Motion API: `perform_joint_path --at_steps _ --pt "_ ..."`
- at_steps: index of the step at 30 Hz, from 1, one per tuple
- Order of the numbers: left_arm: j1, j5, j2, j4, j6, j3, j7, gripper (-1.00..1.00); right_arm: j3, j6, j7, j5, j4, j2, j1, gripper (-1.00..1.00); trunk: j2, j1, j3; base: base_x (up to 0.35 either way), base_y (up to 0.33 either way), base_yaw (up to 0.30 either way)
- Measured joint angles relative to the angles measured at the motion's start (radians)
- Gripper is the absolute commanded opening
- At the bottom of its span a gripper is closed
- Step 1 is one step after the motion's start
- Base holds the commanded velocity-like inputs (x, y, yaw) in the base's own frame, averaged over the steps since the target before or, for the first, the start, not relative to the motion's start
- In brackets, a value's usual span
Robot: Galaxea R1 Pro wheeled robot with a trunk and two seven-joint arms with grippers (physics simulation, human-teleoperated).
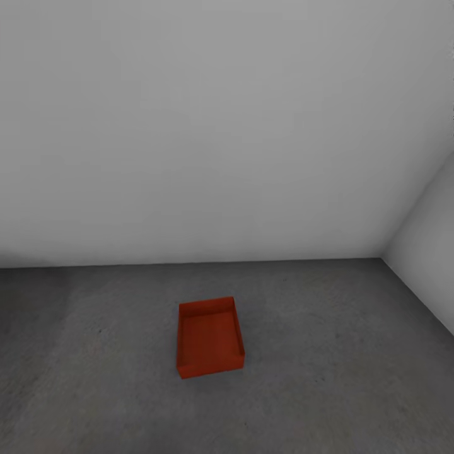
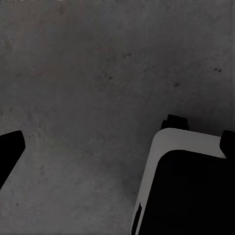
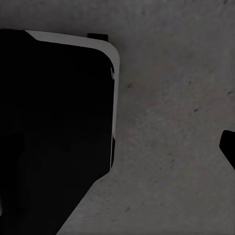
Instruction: Move the two storage containers from the living room to the garage. In the garage, place one container on the floor and stack the other container on top of it (either order is fine).
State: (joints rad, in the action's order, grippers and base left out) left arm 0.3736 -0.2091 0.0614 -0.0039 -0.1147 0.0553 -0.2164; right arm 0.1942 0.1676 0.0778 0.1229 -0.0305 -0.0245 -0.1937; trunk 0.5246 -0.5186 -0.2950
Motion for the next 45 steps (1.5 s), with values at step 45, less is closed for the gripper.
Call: perform_joint_path --at_steps 45 --pt "-0.091 -0.022 -0.028 0.001 0.053 -0.005 0.188 1.0 0.0 0.0 0.0 0.0 0.0 0.001 0.0 1.0 0.0 0.0 0.073 0.0 0.0 0.0"
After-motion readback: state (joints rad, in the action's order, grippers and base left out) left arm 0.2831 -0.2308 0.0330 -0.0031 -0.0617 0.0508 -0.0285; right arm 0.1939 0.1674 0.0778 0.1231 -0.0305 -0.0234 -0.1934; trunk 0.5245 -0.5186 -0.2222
